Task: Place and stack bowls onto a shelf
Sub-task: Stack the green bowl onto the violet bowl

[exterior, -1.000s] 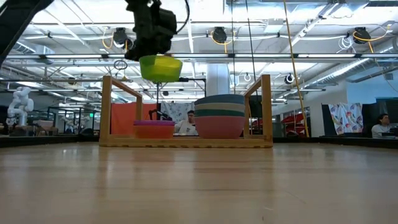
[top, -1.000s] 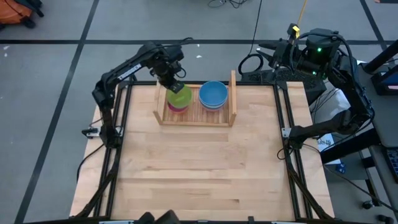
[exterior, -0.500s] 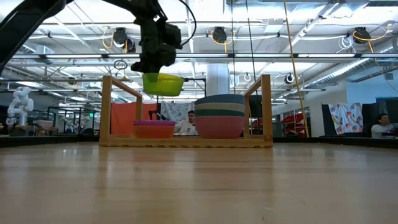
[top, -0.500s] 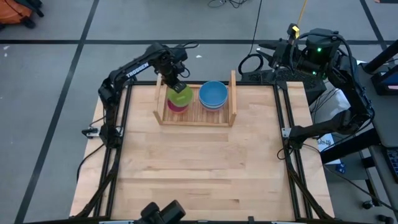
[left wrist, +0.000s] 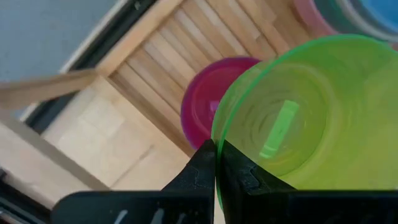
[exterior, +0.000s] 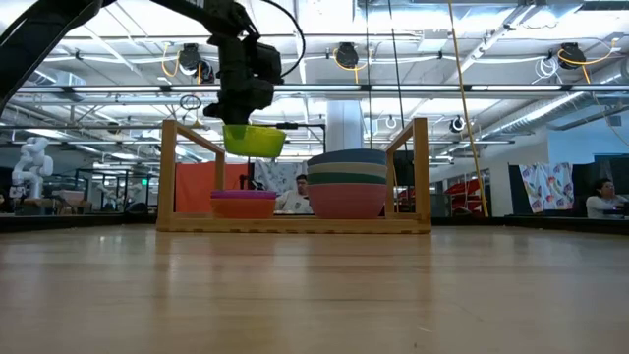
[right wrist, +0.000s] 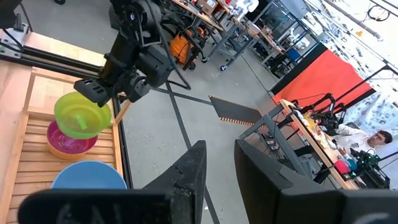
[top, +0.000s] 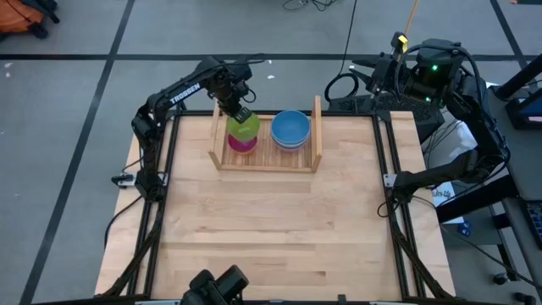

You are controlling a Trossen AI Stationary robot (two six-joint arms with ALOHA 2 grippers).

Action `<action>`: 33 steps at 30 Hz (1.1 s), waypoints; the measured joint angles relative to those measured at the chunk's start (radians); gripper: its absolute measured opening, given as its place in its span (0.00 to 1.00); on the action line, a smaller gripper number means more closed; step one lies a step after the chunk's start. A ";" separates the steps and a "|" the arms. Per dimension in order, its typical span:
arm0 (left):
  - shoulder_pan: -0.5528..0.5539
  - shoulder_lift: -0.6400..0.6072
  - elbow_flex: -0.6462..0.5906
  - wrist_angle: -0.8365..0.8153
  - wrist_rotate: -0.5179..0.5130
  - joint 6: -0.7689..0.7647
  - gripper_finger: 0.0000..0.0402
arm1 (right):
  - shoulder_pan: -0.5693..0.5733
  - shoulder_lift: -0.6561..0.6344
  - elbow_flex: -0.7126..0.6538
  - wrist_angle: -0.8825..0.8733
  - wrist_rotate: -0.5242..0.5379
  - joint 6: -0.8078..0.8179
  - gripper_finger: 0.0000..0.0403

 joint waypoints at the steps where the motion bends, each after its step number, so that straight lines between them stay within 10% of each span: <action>1: 0.000 -0.001 -0.015 0.004 0.002 0.000 0.01 | 0.000 0.000 0.000 0.000 0.000 0.000 0.19; 33: -0.002 0.000 -0.150 0.107 0.034 0.258 0.10 | 0.000 0.000 0.000 0.000 0.000 -0.026 0.19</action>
